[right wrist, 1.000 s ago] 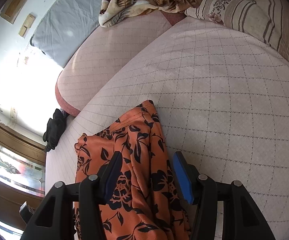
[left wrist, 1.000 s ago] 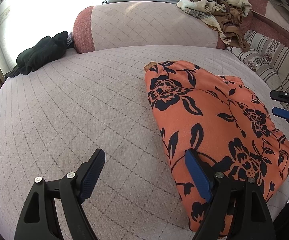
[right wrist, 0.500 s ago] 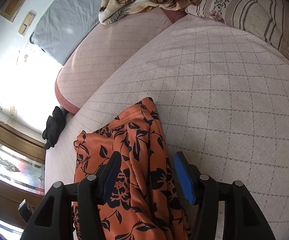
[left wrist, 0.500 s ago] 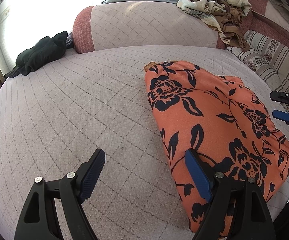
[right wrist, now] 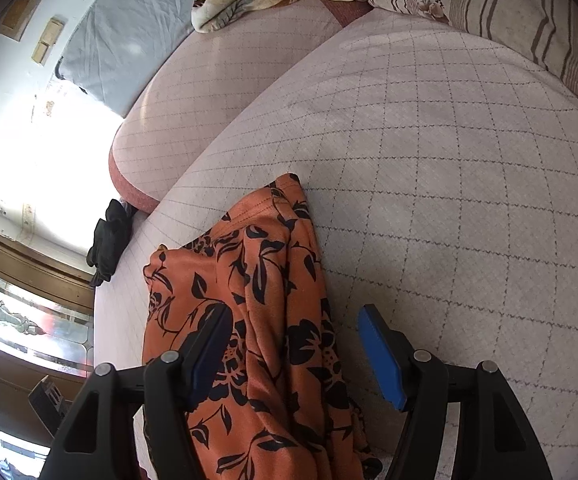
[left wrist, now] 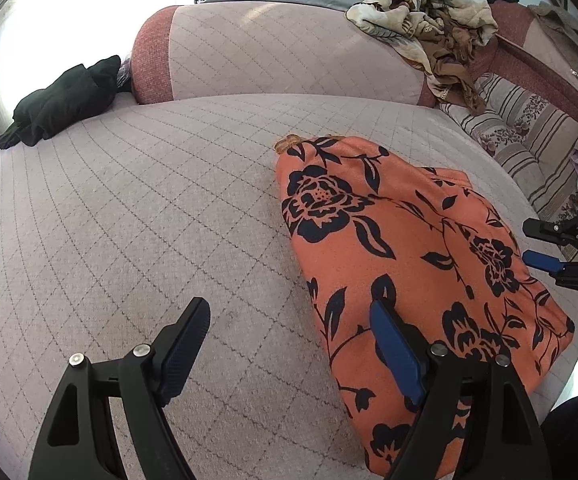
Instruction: Fold small clothes
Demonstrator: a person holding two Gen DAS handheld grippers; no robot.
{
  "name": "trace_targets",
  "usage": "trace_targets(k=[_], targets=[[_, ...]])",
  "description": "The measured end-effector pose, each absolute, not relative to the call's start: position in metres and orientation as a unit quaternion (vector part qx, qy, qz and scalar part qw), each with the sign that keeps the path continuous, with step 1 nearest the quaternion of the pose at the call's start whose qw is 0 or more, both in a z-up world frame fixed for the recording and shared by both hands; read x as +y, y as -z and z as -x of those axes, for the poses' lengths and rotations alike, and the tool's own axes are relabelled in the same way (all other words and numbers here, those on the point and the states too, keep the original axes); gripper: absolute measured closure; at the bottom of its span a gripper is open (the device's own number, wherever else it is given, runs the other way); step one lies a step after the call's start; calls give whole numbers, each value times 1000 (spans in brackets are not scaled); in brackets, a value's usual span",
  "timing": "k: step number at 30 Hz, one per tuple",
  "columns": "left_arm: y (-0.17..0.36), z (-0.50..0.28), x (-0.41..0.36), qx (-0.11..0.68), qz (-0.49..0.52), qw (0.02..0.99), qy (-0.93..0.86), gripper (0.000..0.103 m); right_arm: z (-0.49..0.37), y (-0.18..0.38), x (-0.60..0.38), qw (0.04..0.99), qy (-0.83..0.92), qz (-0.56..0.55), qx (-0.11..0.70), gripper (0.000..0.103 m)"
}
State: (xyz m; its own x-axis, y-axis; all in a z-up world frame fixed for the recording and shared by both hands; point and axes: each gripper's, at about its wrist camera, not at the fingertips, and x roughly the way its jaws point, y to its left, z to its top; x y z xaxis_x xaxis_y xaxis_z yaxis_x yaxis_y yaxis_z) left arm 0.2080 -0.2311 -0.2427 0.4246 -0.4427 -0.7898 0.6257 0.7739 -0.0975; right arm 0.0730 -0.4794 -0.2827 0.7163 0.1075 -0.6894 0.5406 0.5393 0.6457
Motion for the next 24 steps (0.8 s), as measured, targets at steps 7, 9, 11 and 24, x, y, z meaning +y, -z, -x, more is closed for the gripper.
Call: trace_targets(k=[7,9,11,24], targets=[[243,-207,-238,425,-114,842,314,20,-71,296,-483,796,125,-461,372,34],[243,-208,-238,426,-112,842,313,20,-71,297,-483,796,122,-459,375,34],[243,-209,-239,426,-111,842,312,20,-72,297,-482,799,119,-454,376,34],[240,-210,-242,422,-109,845,311,20,-78,301,-476,800,104,-450,382,34]])
